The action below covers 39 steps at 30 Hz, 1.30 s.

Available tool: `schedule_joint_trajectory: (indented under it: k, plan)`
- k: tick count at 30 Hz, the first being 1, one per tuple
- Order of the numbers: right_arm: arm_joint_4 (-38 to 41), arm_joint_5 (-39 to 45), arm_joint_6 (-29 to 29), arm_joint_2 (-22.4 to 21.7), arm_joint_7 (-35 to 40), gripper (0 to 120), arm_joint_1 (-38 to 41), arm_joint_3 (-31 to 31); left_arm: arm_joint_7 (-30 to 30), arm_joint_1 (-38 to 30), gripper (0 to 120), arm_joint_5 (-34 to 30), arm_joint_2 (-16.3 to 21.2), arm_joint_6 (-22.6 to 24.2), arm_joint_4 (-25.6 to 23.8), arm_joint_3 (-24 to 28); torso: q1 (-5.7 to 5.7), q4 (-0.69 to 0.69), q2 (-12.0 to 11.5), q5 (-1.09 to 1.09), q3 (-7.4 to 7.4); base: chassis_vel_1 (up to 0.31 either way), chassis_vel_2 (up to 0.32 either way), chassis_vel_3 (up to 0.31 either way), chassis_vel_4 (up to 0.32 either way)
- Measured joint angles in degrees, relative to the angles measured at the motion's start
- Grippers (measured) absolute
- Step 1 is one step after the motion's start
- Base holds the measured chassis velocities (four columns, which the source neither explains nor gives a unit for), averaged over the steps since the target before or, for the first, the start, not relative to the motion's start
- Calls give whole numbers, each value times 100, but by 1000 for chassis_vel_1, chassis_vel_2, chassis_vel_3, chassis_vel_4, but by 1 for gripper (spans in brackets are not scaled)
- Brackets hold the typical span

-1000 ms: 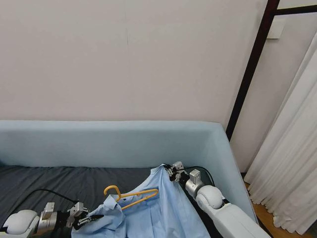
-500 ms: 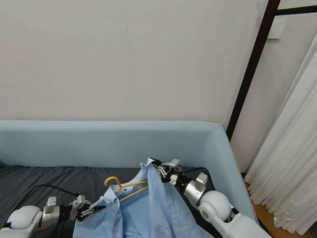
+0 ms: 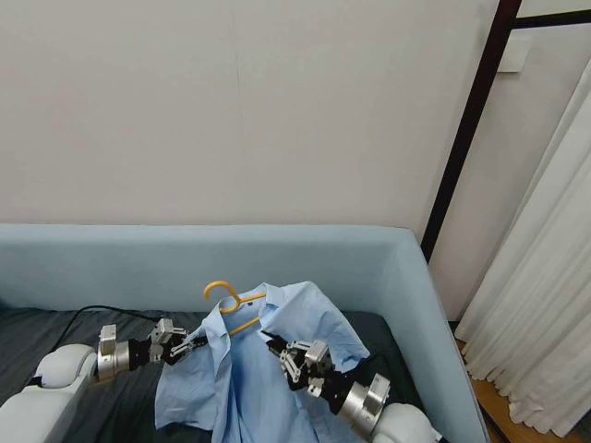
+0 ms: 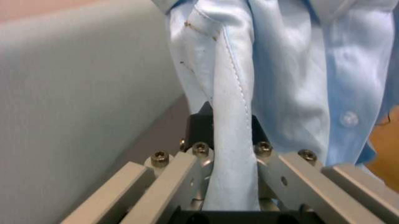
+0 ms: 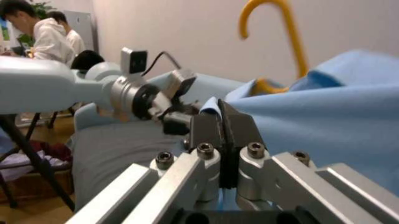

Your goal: Pick up the clothes from the sofa and hang them on the clothes hanger.

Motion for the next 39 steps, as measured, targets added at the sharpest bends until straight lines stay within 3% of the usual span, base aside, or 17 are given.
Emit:
schedule_joint_trajectory:
  k: [5,8,15,19,25,26,30,39]
  plan:
    - [-65,-182,13,197,181,0,165,-297,-272,19,1,-302,114,84,-490,13,0,0,0,0,0,0,0,0,0]
    - [-104,-172,-15,350,431,0,437,-505,-509,112,1,-655,323,194,-1053,10,0,1,0,1,0,0,0,0,0]
    - [-108,-115,-21,440,799,2,566,-451,-512,340,1,-769,589,218,-1370,-82,0,1,0,1,0,0,0,0,0]
    - [134,315,38,327,629,19,460,-139,-478,465,1,-762,776,145,-1280,-175,0,0,0,1,0,0,0,0,0]
    - [652,1367,277,-29,-564,43,118,386,-275,429,1,-712,1111,76,-959,-216,0,-1,0,0,0,0,0,0,0]
    - [652,1367,277,-29,-564,43,118,386,-275,429,1,-712,1111,76,-959,-216,0,-1,0,0,0,0,0,0,0]
    - [897,1789,280,-165,-506,62,27,836,-124,406,1,-714,1278,70,-915,-258,0,0,0,2,0,0,0,0,0]
    - [1338,1960,183,-443,-485,91,-334,1064,-108,393,1,-743,1273,72,-981,-332,0,0,0,1,0,0,0,0,0]
